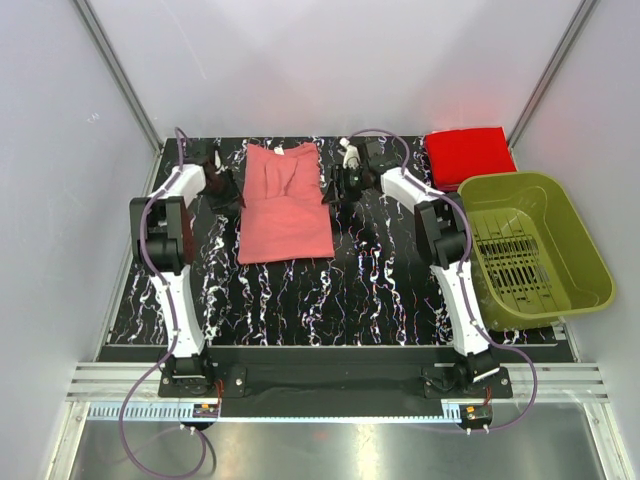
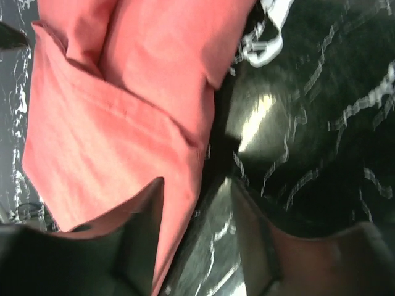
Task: Fold and stack the t-shirts
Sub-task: Fold the tshirt
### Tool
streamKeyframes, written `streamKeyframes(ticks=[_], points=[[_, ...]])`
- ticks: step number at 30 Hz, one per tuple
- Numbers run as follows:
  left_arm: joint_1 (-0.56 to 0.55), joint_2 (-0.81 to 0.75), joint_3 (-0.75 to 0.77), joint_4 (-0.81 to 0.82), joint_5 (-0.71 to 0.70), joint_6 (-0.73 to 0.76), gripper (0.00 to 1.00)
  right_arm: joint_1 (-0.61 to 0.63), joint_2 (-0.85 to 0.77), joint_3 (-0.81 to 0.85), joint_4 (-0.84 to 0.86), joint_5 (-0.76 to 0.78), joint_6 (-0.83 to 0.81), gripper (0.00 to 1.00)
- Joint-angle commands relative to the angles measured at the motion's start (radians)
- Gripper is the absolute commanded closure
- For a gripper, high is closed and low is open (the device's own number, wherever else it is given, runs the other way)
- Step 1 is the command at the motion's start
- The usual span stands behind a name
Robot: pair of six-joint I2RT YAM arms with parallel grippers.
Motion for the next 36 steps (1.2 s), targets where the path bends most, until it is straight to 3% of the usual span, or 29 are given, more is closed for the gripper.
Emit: streamKeyframes(ticks=[1, 5, 8, 11, 14, 20, 24, 26, 29, 33, 36], points=[[0.013, -0.134, 0.022, -0.073, -0.095, 0.021, 0.45, -0.008, -0.129, -0.034, -0.091, 0.037, -0.001, 0.44], [0.013, -0.263, -0.113, -0.077, -0.047, 0.031, 0.44, -0.006, -0.236, -0.198, -0.107, 0.023, 0.005, 0.41], [0.010, -0.353, -0.359, 0.009, 0.016, 0.005, 0.44, -0.003, -0.271, -0.275, -0.148, -0.029, 0.010, 0.45], [0.011, -0.410, -0.506, 0.055, 0.053, 0.000, 0.40, 0.008, -0.302, -0.349, -0.154, -0.034, 0.007, 0.45], [0.012, -0.436, -0.601, 0.101, 0.125, -0.006, 0.36, 0.021, -0.314, -0.390, -0.142, -0.084, 0.016, 0.45], [0.011, -0.440, -0.650, 0.085, 0.092, 0.012, 0.36, 0.047, -0.319, -0.458, -0.110, -0.106, 0.033, 0.46], [0.012, -0.435, -0.658, 0.083, 0.081, 0.008, 0.52, 0.060, -0.311, -0.485, -0.102, -0.103, 0.042, 0.46], [0.012, -0.438, -0.664, 0.083, 0.070, 0.002, 0.68, 0.069, -0.314, -0.505, -0.098, -0.101, 0.042, 0.47], [0.011, -0.444, -0.678, 0.100, 0.053, -0.012, 0.83, 0.075, -0.310, -0.521, -0.099, -0.091, 0.048, 0.50], [0.010, -0.418, -0.669, 0.097, 0.070, -0.011, 0.98, 0.081, -0.307, -0.536, -0.095, -0.091, 0.056, 0.52], [0.005, -0.410, -0.666, 0.097, 0.073, -0.012, 1.00, 0.093, -0.302, -0.536, -0.092, -0.108, 0.063, 0.53]])
